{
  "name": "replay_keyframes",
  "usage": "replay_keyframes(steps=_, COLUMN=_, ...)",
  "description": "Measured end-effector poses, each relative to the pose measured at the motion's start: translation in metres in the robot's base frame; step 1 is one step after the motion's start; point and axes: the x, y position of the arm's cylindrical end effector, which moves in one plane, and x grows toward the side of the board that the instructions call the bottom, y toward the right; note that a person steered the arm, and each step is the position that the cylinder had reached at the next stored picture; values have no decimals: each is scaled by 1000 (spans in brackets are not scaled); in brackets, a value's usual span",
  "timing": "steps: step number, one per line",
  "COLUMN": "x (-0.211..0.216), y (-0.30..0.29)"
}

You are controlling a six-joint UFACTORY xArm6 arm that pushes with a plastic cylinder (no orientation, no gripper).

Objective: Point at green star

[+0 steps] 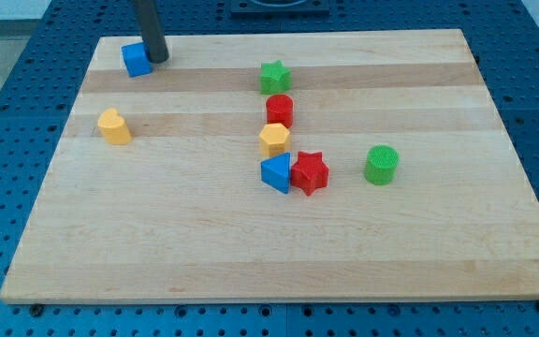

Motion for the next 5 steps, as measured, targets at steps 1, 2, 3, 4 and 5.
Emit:
replay_keyframes(steps=1, x=1, y=-13)
replay_keyframes(steps=2, x=12, y=41)
replay_keyframes(steps=3, x=13, y=47)
replay_keyframes(steps=4, x=13, y=47)
replay_keyframes(steps=5, x=26, y=88)
